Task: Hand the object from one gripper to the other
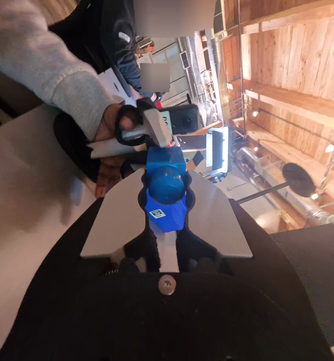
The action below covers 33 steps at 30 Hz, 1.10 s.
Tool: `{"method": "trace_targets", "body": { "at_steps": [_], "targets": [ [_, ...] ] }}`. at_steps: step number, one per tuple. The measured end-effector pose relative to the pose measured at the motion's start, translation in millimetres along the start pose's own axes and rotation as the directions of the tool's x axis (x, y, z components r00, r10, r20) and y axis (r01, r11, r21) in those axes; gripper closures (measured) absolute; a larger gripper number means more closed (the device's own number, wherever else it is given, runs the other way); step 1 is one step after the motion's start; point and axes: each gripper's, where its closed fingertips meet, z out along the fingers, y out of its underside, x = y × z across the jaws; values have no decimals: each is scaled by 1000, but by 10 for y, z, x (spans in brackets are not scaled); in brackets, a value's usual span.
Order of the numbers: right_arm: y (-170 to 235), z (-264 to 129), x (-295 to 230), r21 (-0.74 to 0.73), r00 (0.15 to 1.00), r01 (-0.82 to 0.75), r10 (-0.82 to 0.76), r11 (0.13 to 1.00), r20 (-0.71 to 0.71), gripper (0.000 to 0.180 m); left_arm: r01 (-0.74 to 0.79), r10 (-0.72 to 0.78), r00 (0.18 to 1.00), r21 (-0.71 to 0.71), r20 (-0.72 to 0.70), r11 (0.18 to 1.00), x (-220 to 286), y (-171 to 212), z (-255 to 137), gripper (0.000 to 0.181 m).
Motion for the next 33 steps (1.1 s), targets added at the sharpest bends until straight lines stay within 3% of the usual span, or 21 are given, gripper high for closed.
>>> {"method": "trace_targets", "body": {
  "at_steps": [2,4,6,9,11,13,15,18,22,24,27,30,33],
  "targets": [
    [-2,-29,92,29,987,-159,160,987,-8,143,-195,188,979,89,83,977,-16,-124,-19,114],
    [15,-64,190,67,919,-395,395,916,21,144,-423,407,890,38,206,905,-77,-171,-33,104],
    [63,-94,254,75,751,-660,653,748,94,143,-614,605,742,-70,289,786,-134,-175,-38,100],
    [115,-129,241,-11,373,-922,897,386,236,144,-775,788,541,-190,296,603,-125,-132,-4,100],
    [122,-136,182,-96,159,-976,939,196,304,144,-798,835,467,-268,292,540,-192,-85,-5,101],
    [103,-136,112,-176,-2,-982,937,64,348,144,-808,861,435,-308,265,503,-214,-23,13,104],
    [94,-128,45,-239,-103,-971,926,-15,363,144,-823,900,368,-369,235,433,-254,36,19,109],
    [91,-119,-48,-308,-185,-949,913,-70,363,144,-832,945,274,-449,178,326,-306,128,31,122],
    [97,-111,-126,-355,-219,-931,910,-87,351,144,-835,954,248,-463,167,298,-309,135,26,144],
    [94,-106,-128,-359,-232,-928,907,-99,350,144,-831,950,264,-462,167,311,-306,139,22,144],
    [86,-85,-105,-327,-192,-942,914,-70,357,138,-813,914,359,-419,188,405,-271,126,18,145],
    [110,-36,31,-156,43,-983,943,99,331,106,-759,810,526,-287,259,585,-198,-11,-21,145],
    [106,-38,243,82,457,-889,867,450,201,85,-610,624,728,-149,284,779,-179,-104,-76,145]
  ]
}}
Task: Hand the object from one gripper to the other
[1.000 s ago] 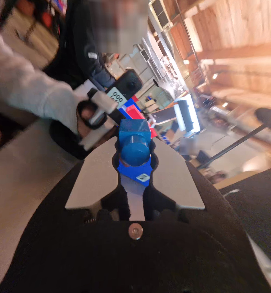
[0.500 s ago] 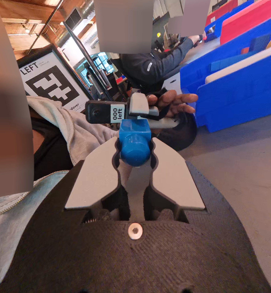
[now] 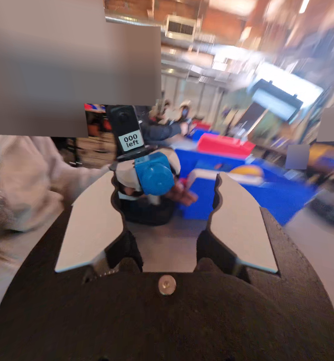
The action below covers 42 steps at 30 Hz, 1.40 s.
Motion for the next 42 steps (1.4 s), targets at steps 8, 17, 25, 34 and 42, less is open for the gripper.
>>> {"method": "trace_targets", "body": {
  "at_steps": [8,17,25,34,42],
  "targets": [
    [97,50,-210,-135,549,824,-835,550,-47,93,620,-607,728,-73,-319,781,206,-18,-24,145],
    [193,89,-235,-208,344,919,-939,336,0,134,603,-617,711,-160,-336,782,333,53,15,145],
    [19,29,-176,-138,660,735,-747,664,-79,143,405,-384,902,84,-198,910,149,-112,6,106],
    [242,-15,-143,-210,942,-287,315,935,113,143,-367,370,926,-42,81,929,63,2,67,103],
    [298,-27,-200,-280,795,-537,588,796,149,143,-640,649,760,-199,-27,742,198,283,150,120]
  ]
}}
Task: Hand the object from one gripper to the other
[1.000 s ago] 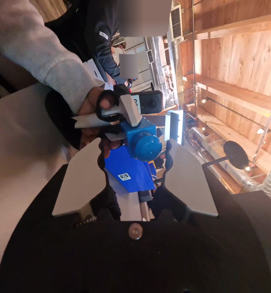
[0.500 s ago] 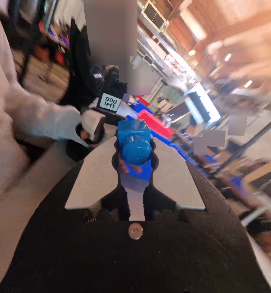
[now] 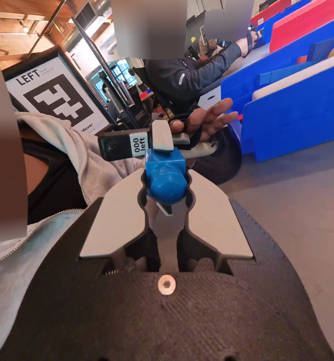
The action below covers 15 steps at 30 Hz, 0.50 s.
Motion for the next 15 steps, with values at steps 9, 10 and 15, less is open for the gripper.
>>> {"method": "trace_targets", "body": {
  "at_steps": [9,10,15],
  "targets": [
    [7,53,-16,9,1000,18,-18,1000,11,140,76,-76,996,-1,47,997,-116,15,-32,145],
    [-35,50,-11,39,998,67,-67,997,-8,130,149,-150,987,34,49,988,-159,-17,-56,145],
    [-315,-24,-26,127,781,607,-559,784,-279,88,655,-646,753,230,-122,720,-374,-160,-223,145]
  ]
}}
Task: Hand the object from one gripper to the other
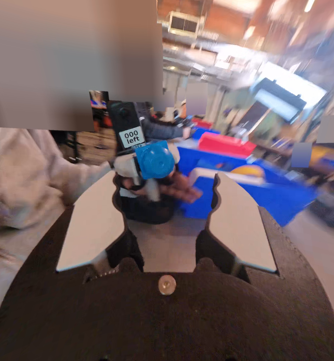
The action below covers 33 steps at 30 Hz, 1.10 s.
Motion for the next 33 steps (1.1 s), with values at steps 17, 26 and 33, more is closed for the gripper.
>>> {"method": "trace_targets", "body": {
  "at_steps": [17,26,33],
  "targets": [
    [151,106,-274,-191,328,927,-945,323,-9,135,475,-513,796,-194,-321,858,396,146,54,145],
    [-30,7,-108,-89,817,566,-572,820,-74,142,47,-46,999,19,-24,999,54,7,61,97],
    [190,-54,-48,-190,899,-403,426,895,102,143,-420,431,901,-153,53,895,39,189,112,101]
  ]
}}
